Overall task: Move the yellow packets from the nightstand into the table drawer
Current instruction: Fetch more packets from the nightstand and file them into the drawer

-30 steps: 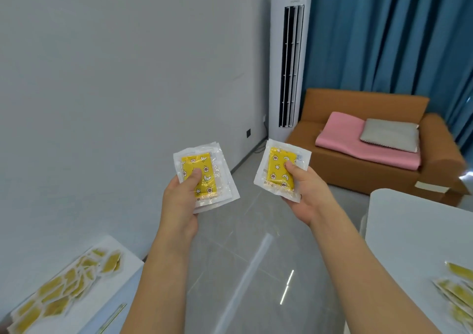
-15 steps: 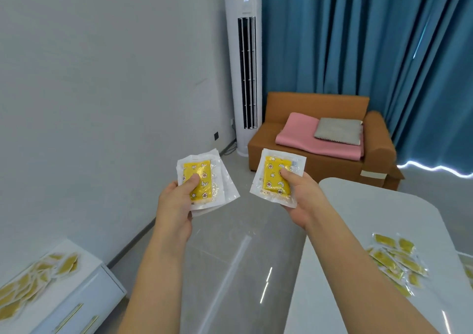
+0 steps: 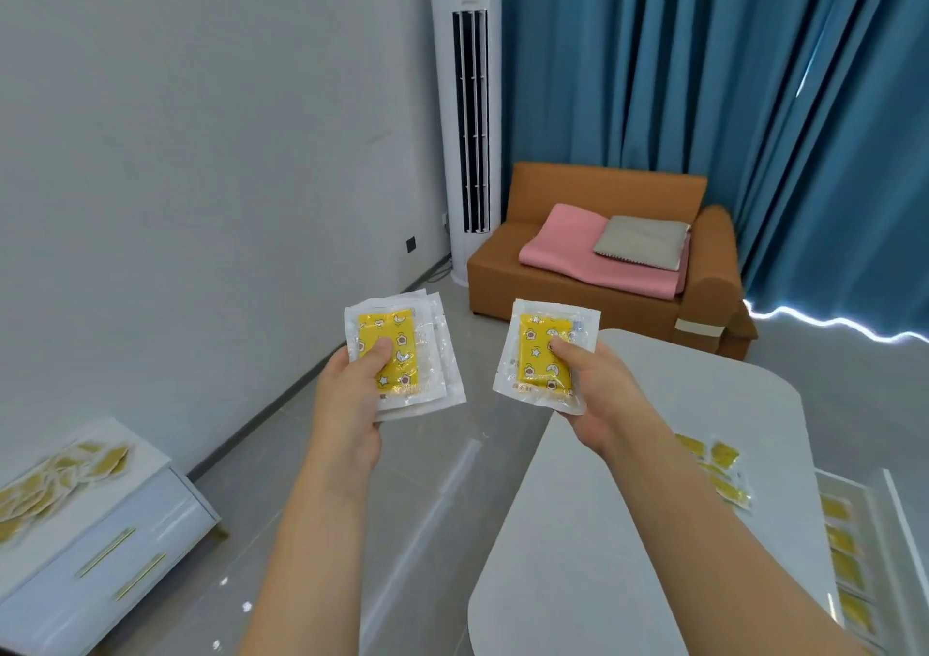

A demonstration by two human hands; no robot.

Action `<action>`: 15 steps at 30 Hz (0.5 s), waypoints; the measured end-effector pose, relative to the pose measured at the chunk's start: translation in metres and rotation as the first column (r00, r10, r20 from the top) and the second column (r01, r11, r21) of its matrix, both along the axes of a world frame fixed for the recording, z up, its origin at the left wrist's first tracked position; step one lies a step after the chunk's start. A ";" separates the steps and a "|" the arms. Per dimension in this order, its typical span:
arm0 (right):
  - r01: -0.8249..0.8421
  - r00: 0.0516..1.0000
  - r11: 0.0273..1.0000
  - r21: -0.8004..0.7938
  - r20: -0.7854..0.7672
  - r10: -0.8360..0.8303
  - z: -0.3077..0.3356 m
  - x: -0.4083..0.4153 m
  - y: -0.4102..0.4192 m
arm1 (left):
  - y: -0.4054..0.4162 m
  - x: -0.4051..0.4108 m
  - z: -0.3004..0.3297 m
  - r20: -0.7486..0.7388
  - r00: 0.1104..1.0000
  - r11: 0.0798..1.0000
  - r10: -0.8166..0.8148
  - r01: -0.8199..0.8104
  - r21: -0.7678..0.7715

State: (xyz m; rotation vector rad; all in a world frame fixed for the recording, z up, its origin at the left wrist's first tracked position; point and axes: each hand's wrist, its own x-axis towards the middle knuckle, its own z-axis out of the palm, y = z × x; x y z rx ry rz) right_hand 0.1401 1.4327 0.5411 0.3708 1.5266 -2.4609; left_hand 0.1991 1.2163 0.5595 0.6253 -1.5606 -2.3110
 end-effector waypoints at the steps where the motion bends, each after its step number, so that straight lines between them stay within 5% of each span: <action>1: 0.002 1.000 1.000 0.003 -0.005 -0.002 0.001 0.003 0.013 | 0.013 0.003 0.001 0.003 1.000 1.000 -0.006 0.006 0.000; 15: 0.010 1.000 0.999 0.041 -0.029 -0.009 0.005 0.016 0.265 | 0.260 0.021 0.004 -0.024 0.999 0.999 0.022 -0.023 -0.023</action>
